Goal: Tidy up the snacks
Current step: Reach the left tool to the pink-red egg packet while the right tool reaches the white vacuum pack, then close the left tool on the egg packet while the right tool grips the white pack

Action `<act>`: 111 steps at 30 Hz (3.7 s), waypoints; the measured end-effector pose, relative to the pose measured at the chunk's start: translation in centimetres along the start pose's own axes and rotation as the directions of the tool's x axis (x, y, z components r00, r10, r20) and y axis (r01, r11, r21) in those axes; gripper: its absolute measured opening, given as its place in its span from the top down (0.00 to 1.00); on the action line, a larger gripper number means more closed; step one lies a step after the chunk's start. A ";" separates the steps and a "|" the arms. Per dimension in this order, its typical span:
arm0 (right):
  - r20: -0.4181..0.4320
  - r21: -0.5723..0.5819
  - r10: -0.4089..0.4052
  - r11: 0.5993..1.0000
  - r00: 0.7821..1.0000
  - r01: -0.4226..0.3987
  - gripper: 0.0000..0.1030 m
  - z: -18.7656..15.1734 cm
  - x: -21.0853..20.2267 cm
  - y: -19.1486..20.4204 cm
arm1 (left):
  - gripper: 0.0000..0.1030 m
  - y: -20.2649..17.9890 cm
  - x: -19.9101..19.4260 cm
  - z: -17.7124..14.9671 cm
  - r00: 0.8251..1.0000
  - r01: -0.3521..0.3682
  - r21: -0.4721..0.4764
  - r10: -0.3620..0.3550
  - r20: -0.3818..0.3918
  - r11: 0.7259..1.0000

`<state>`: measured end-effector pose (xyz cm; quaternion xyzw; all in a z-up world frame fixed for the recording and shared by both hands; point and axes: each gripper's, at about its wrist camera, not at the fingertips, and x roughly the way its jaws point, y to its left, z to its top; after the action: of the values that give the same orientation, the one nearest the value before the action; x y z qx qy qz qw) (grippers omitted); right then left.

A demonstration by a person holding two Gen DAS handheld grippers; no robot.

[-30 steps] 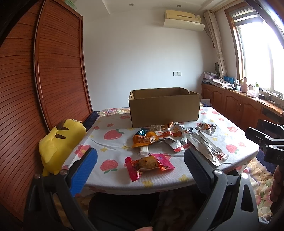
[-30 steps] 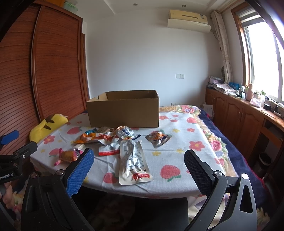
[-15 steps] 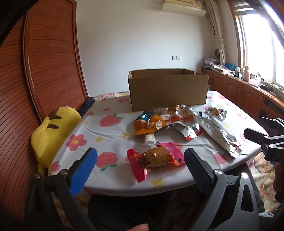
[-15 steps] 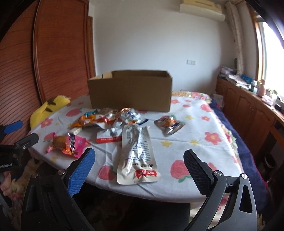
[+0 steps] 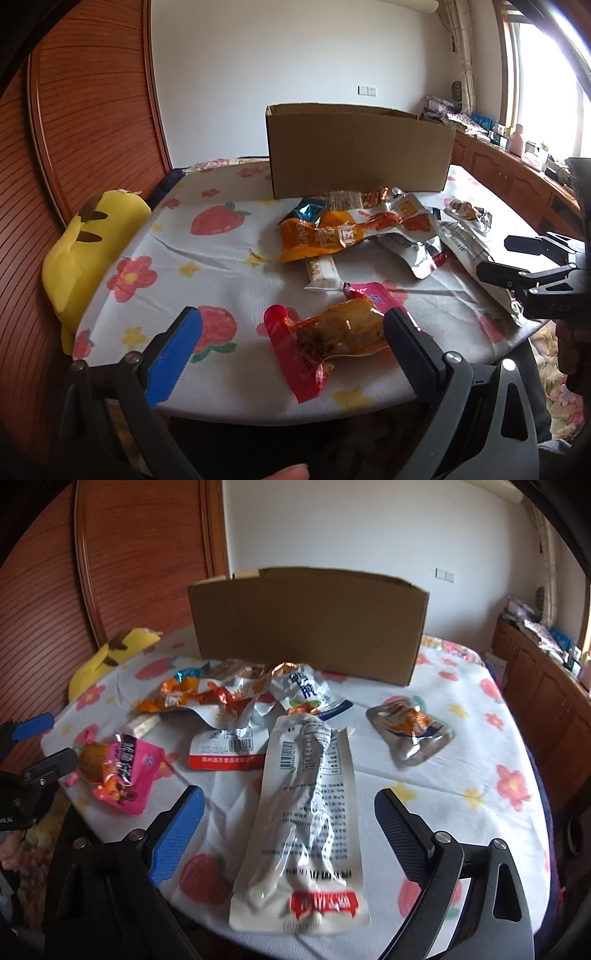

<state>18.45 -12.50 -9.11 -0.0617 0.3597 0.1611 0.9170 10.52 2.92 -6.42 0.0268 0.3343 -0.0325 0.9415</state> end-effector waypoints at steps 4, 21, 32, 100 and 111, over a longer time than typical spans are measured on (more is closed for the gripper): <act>-0.030 -0.010 0.004 1.000 1.000 -0.004 0.11 0.2 1.4 -0.3 | 0.04 0.2 0.9 0.1 0.999 0.038 -0.001 -0.038 -0.036 0.999; -0.075 -0.043 0.018 0.999 0.997 -0.021 0.13 -0.1 3.6 -0.4 | 0.05 -0.8 1.0 1.3 0.983 0.136 0.284 -0.094 -0.155 0.949; -0.074 -0.049 0.014 0.999 0.997 -0.018 0.13 -0.1 3.6 -0.3 | 0.05 -1.0 1.9 1.6 0.972 0.175 0.349 -0.105 -0.210 0.920; -0.058 -0.027 0.058 0.998 0.997 -0.060 0.48 1.2 -0.1 -2.6 | 0.57 -1.3 0.7 4.1 0.949 0.314 0.098 -0.308 -0.068 0.944; 0.059 -0.080 0.048 0.996 0.997 -0.044 0.47 6.7 -4.3 -2.9 | 0.57 -0.1 1.2 10.4 0.961 0.268 0.079 -0.272 0.043 0.960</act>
<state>20.75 -14.75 -1.23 -0.0846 0.3264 0.1981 0.9204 17.99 2.01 0.89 0.0142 0.3080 -0.1734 0.9353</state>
